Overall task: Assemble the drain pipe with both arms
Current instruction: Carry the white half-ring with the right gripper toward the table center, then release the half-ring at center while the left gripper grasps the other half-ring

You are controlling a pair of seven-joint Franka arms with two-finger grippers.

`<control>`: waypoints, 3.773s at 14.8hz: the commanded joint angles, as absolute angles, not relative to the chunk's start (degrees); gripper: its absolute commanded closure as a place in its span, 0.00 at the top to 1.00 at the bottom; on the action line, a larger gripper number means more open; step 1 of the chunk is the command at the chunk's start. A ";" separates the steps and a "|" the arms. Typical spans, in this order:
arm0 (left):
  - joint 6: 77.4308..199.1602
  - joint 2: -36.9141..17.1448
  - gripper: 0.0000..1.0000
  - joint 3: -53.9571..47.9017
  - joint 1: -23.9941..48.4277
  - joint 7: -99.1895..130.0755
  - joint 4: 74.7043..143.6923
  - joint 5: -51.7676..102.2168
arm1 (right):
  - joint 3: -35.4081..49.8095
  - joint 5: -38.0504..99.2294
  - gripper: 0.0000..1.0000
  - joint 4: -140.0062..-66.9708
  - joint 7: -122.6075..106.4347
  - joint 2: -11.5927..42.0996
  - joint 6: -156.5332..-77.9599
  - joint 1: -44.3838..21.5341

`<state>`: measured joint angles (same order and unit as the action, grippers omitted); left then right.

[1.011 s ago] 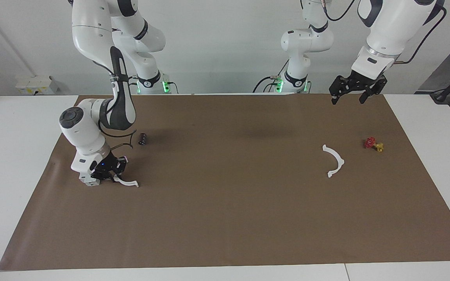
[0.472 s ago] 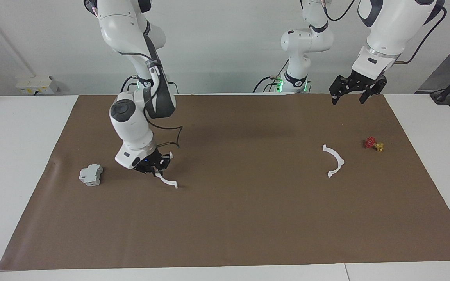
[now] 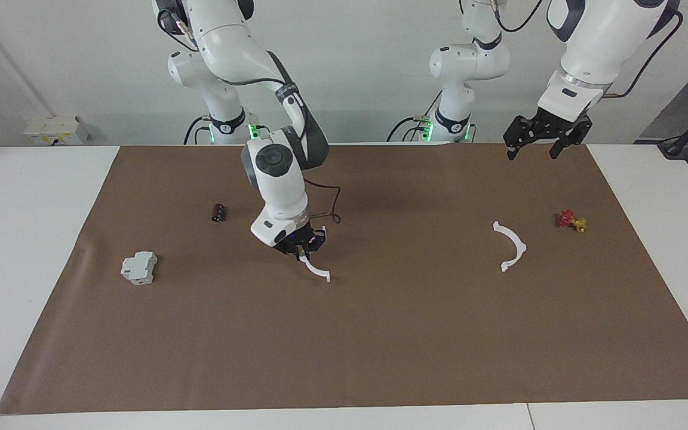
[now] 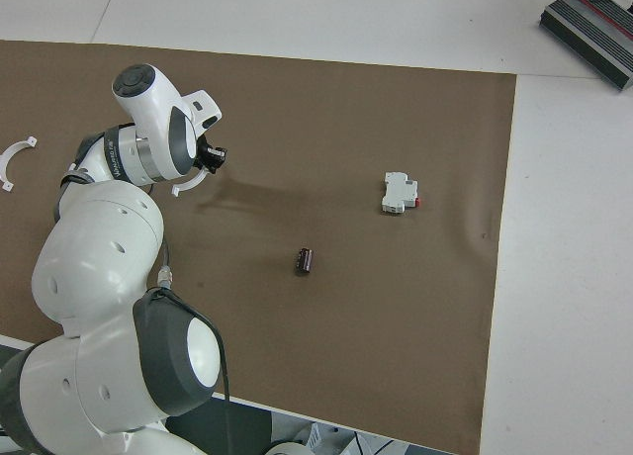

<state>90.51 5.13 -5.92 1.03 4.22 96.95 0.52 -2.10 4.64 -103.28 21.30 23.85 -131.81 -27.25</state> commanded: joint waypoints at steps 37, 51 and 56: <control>134.72 0.45 1.00 -5.80 -5.36 2.90 123.40 0.53 | -3.69 -2.72 1.00 -101.69 30.08 12.67 -122.19 -23.14; 146.78 -8.88 1.00 -5.80 -9.40 -4.66 129.29 0.53 | -3.69 -1.93 1.00 -100.55 1.58 -0.52 -98.88 -1.14; 148.09 -9.14 1.00 -5.80 -9.32 -4.22 130.43 0.61 | -3.78 -1.67 1.00 -90.73 1.15 -0.97 -89.59 -0.62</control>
<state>145.72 -9.94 -5.51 -8.85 -3.57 128.39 0.51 -4.28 -1.82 -96.45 2.62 -1.91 -94.94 -1.66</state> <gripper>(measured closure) 0.000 0.000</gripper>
